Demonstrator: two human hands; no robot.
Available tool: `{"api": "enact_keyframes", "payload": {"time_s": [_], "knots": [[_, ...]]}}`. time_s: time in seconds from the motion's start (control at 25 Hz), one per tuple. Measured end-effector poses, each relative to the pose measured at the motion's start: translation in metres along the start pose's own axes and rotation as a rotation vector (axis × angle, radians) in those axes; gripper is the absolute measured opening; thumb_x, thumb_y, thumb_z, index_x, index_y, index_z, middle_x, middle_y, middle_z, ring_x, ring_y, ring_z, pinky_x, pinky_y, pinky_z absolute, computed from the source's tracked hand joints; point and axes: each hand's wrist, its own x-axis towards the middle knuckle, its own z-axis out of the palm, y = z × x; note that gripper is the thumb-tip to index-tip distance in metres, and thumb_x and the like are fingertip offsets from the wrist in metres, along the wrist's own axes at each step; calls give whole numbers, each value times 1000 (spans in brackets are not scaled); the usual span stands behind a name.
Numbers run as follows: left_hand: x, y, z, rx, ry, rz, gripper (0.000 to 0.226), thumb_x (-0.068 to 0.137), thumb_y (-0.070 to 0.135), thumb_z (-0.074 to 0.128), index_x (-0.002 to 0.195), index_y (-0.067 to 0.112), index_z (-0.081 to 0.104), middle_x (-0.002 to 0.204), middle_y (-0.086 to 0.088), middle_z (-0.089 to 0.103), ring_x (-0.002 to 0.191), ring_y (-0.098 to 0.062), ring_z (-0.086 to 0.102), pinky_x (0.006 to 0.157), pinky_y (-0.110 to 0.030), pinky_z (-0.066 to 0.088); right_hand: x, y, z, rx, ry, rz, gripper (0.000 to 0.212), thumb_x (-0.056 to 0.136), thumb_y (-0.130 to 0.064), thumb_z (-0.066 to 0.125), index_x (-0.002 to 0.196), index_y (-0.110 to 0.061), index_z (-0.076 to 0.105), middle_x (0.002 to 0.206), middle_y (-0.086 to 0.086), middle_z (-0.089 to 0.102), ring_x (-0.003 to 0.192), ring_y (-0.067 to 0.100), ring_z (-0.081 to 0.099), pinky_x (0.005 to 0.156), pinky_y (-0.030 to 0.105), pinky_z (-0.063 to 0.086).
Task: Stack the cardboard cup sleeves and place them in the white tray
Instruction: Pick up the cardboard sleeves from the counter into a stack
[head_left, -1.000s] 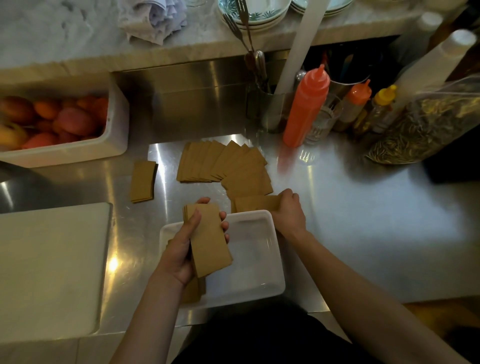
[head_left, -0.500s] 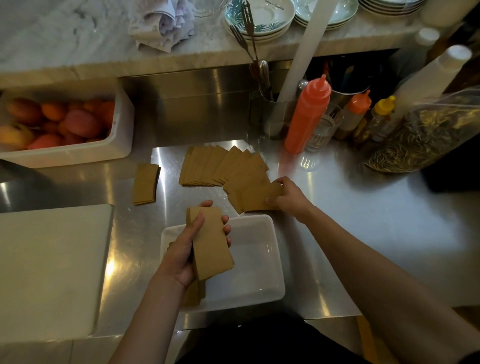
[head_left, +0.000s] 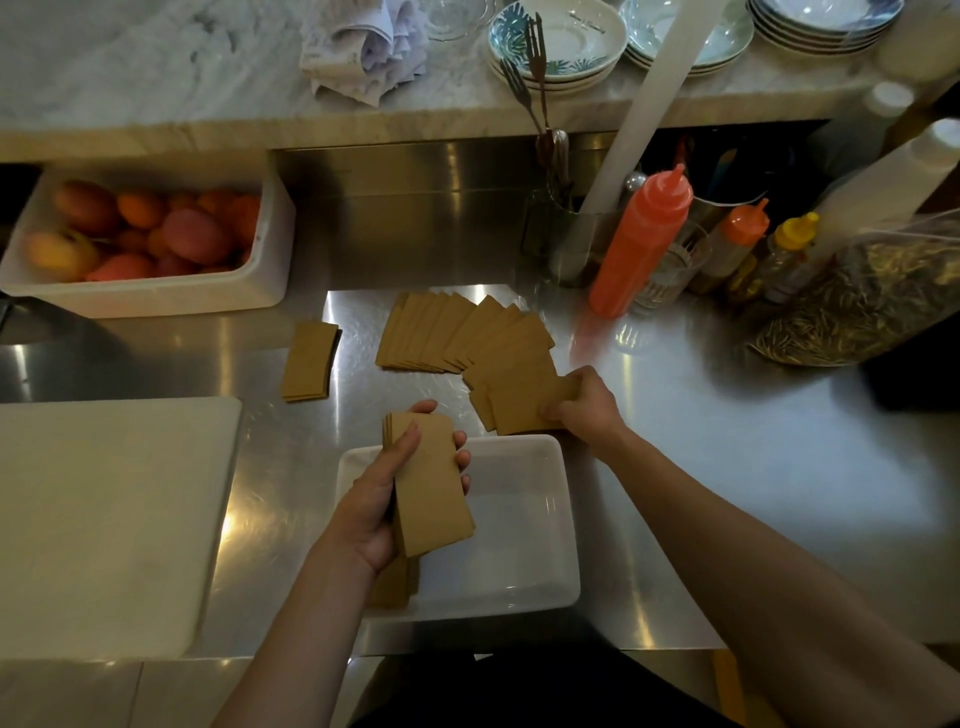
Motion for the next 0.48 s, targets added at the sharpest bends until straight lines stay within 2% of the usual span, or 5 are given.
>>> {"api": "enact_keyframes", "payload": {"time_s": [0.08,0.2,0.32,0.4,0.48], "knots": [[1,1,1,4,7,-2,60,66,29,89,122,26,66,104,-16,70,88,-27,68,78,-44,58,-6,0,-7,71,-34,-29,42,80,-9,66,113,-19,43,110,7,54,89,20,57,62,30,55],[4,4,2,-2,17,-14,65,63,32,91,123,27,65,105,-17,70,89,-27,69,77,-44,58,-20,-9,-29,236,-82,-91,38,85,-1,62,119,-12,47,117,14,54,103,29,57,78,36,55],[9,6,4,-18,20,-36,64,67,35,88,125,27,64,108,-18,70,90,-28,68,78,-44,58,-41,-30,-54,329,-96,-164,39,88,-4,63,122,-13,47,118,8,54,107,27,56,82,35,54],[13,7,5,-28,26,-47,59,70,37,84,125,27,65,110,-18,69,92,-28,68,78,-44,58,-57,-47,-68,337,-118,-214,37,89,-7,64,122,-15,47,118,6,55,107,24,57,79,31,54],[17,8,6,-28,34,-56,55,72,39,81,124,27,65,111,-19,69,93,-29,68,78,-44,58,-73,-62,-78,338,-167,-245,37,89,-8,64,121,-16,47,120,8,53,107,25,57,81,34,55]]}}
